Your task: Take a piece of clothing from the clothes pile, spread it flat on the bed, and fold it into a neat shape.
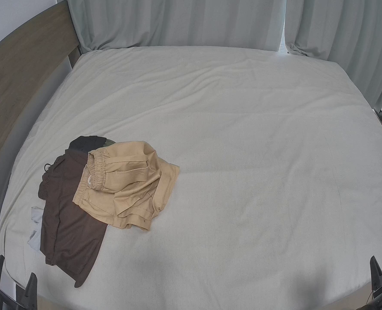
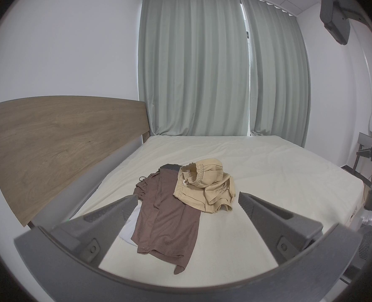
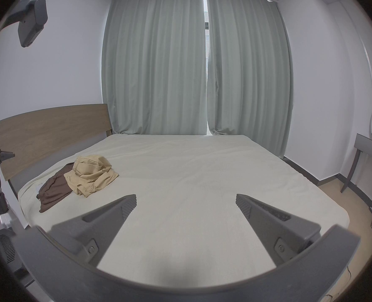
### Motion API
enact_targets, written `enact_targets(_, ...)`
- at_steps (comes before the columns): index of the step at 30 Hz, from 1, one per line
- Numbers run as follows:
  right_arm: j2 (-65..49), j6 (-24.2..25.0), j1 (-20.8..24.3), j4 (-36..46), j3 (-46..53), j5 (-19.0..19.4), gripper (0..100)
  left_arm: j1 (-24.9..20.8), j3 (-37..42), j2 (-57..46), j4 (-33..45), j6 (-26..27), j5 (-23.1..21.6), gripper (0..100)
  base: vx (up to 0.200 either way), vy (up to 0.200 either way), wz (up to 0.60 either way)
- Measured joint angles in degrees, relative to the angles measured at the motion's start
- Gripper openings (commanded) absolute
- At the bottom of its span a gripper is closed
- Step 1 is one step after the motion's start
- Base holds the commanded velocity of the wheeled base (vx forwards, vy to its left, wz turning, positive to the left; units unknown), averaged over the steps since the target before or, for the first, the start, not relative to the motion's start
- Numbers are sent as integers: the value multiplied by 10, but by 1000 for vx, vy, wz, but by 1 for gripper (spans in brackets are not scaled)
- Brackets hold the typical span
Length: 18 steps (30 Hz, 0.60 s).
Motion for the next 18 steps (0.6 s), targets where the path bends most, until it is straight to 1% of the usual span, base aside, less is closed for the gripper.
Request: enact_targets(18,0,1,0,0,0,-1,100,0,0,0,-2,2,-4,100,0,0,0)
